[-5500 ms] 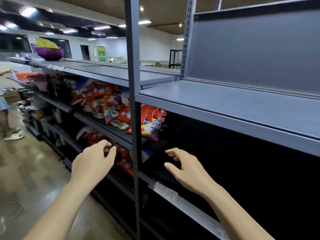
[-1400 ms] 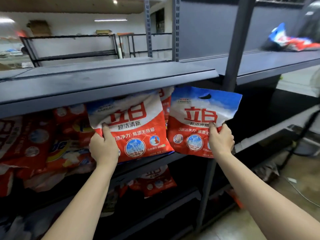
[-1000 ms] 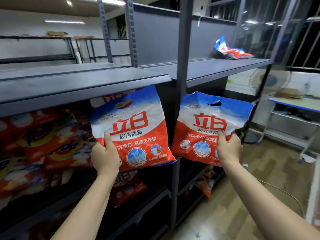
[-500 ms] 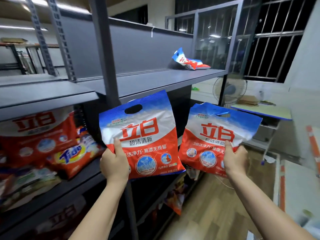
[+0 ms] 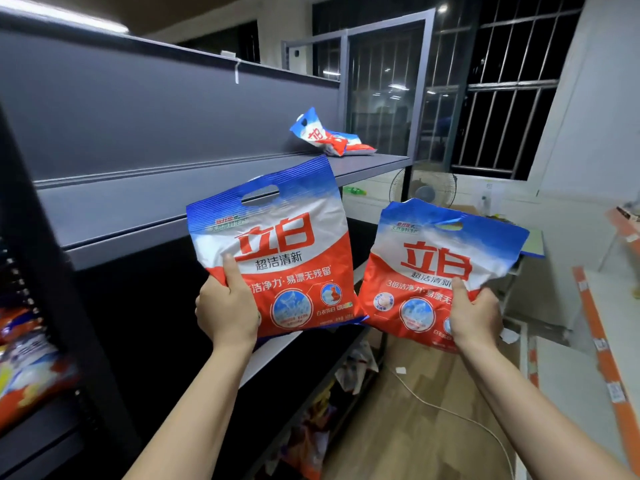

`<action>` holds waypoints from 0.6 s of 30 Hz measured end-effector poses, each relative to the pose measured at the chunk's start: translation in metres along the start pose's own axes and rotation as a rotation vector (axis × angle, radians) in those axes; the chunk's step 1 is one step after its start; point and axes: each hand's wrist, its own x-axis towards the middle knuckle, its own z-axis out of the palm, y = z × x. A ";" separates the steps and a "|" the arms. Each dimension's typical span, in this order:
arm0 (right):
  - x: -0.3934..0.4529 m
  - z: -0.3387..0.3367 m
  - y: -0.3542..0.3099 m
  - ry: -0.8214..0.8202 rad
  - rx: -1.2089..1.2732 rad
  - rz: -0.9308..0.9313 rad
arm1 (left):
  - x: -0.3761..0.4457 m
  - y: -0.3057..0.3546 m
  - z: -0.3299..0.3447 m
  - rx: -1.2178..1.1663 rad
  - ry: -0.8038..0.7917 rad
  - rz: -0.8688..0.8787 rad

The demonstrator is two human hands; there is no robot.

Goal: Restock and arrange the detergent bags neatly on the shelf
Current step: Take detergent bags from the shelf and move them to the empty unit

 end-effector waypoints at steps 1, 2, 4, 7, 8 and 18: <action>0.012 0.003 0.002 0.006 0.001 0.002 | 0.003 0.001 0.015 0.003 -0.002 0.004; 0.024 0.007 0.003 0.012 -0.006 -0.005 | 0.005 0.003 0.030 0.003 -0.007 0.007; 0.051 0.015 0.004 0.022 -0.023 -0.029 | 0.009 0.006 0.058 -0.003 -0.013 0.011; 0.098 0.036 0.003 0.028 -0.008 -0.061 | 0.020 0.013 0.104 -0.009 -0.006 0.023; 0.115 0.044 0.003 0.029 0.005 -0.066 | 0.026 0.016 0.121 -0.006 -0.002 0.023; 0.260 0.094 0.003 0.113 0.041 -0.060 | 0.068 0.041 0.256 0.002 0.031 0.009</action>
